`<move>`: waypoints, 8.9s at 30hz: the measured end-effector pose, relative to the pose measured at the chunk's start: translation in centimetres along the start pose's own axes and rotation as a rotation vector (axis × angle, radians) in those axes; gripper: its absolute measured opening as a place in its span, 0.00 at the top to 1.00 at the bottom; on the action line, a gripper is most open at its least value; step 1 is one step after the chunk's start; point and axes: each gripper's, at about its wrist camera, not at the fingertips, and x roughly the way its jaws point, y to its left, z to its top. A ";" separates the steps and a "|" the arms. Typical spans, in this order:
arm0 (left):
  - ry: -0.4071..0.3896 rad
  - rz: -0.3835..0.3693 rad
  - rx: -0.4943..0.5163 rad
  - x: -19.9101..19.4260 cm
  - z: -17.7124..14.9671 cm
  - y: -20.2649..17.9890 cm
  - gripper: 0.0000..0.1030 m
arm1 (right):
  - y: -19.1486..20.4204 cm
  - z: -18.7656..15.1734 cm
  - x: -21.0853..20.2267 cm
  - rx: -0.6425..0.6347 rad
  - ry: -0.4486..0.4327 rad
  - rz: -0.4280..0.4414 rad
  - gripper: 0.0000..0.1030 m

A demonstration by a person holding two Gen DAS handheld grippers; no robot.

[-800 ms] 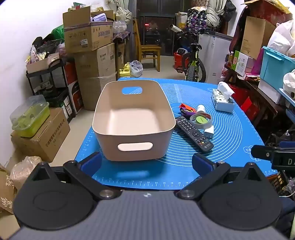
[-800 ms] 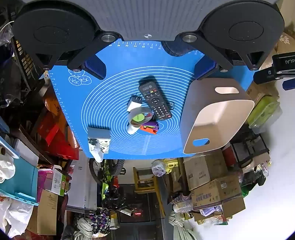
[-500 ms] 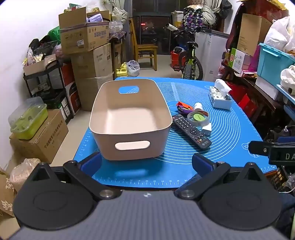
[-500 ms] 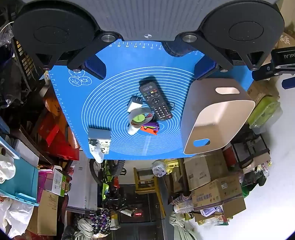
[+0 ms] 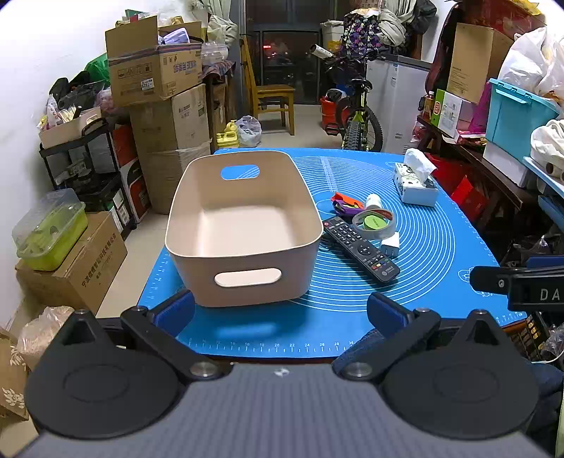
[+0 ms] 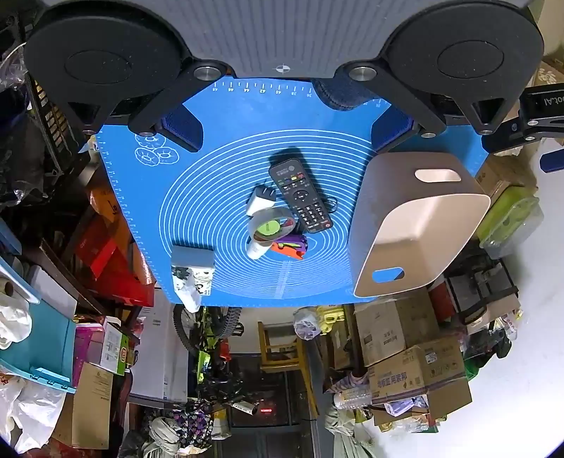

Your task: Organize rigid objects

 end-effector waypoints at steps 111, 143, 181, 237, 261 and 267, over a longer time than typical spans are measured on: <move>0.270 0.132 -0.107 18.1 8.8 11.5 0.21 | 3.1 7.5 22.9 -0.221 0.111 0.093 0.11; 0.426 0.096 -0.209 20.9 6.8 14.2 0.97 | 3.6 6.0 30.4 -0.346 0.270 0.136 0.46; 0.428 0.100 -0.195 20.7 6.6 14.5 0.97 | 16.0 17.7 22.8 -0.262 -0.011 0.343 0.47; 0.426 0.100 -0.193 20.6 6.4 14.4 0.97 | -1.0 15.6 25.5 -0.067 0.020 -0.070 0.16; 0.426 0.098 -0.203 20.6 6.2 14.5 0.97 | -4.9 10.4 31.8 0.010 0.209 -0.093 0.74; 0.427 0.098 -0.206 20.6 6.2 14.4 0.97 | -4.7 10.3 31.2 -0.014 0.193 -0.097 0.83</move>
